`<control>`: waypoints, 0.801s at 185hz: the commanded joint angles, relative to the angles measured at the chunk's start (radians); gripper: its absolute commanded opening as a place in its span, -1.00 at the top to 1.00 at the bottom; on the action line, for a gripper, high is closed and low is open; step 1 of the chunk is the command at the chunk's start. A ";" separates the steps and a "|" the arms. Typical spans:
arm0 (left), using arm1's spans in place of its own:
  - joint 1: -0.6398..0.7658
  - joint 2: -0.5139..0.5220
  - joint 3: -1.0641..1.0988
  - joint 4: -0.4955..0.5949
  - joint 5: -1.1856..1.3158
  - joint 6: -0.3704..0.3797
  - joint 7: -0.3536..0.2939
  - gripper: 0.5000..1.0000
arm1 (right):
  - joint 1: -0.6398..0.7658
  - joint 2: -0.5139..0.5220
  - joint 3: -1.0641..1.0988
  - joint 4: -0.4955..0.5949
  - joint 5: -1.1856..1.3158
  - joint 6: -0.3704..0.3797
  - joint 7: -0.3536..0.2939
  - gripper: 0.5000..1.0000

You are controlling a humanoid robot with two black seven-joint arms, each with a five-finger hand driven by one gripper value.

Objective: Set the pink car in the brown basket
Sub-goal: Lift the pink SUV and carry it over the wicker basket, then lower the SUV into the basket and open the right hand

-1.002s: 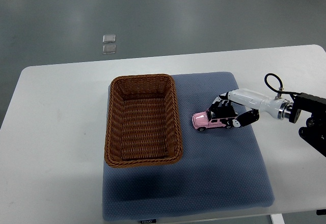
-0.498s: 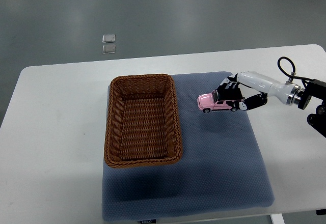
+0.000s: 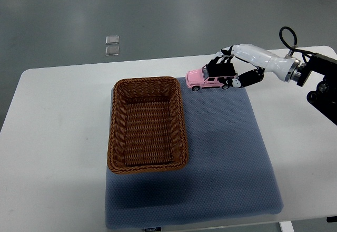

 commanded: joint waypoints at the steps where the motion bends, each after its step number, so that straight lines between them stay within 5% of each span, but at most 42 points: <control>1: 0.000 0.000 0.000 0.000 0.000 0.000 0.000 -1.00 | 0.037 0.070 -0.067 -0.002 0.002 0.006 0.000 1.00; 77: 0.000 0.000 0.001 0.000 0.000 0.000 0.000 -1.00 | 0.115 0.336 -0.210 -0.102 -0.001 -0.006 0.000 1.00; 148: -0.001 0.000 0.003 -0.006 0.000 0.000 0.000 -1.00 | 0.114 0.366 -0.250 -0.185 -0.007 -0.049 0.000 1.00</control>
